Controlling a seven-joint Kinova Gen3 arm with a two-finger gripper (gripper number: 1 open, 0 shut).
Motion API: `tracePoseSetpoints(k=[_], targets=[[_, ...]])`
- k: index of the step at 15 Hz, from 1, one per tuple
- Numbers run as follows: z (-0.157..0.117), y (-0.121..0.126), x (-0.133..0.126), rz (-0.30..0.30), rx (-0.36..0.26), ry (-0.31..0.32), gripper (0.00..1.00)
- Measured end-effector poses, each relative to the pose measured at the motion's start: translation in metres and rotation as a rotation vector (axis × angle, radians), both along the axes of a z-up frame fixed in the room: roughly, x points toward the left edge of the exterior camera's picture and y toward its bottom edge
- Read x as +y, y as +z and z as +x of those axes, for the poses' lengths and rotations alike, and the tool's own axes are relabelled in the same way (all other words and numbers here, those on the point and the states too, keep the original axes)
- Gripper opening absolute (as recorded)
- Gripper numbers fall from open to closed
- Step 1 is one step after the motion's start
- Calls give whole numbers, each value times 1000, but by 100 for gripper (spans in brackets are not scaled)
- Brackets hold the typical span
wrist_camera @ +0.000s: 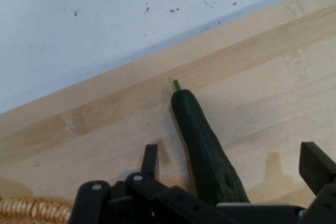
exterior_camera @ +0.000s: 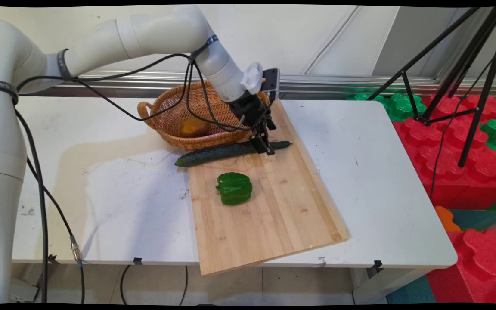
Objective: Pick up the cucumber from the cutting board
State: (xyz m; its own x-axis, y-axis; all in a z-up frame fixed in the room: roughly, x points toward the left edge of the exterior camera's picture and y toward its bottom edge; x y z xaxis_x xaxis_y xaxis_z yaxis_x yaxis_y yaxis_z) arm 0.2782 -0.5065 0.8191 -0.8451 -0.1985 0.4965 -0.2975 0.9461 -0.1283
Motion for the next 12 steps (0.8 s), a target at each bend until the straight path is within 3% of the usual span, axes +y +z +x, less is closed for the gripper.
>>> tracePoseSetpoints(k=[10,11,12], targets=[[-17,-18,-7,-10,-50,-51,100],[-18,-19,-8,-12,-54,-54,0],[-19,-20,-8,-14,-58,-57,0]])
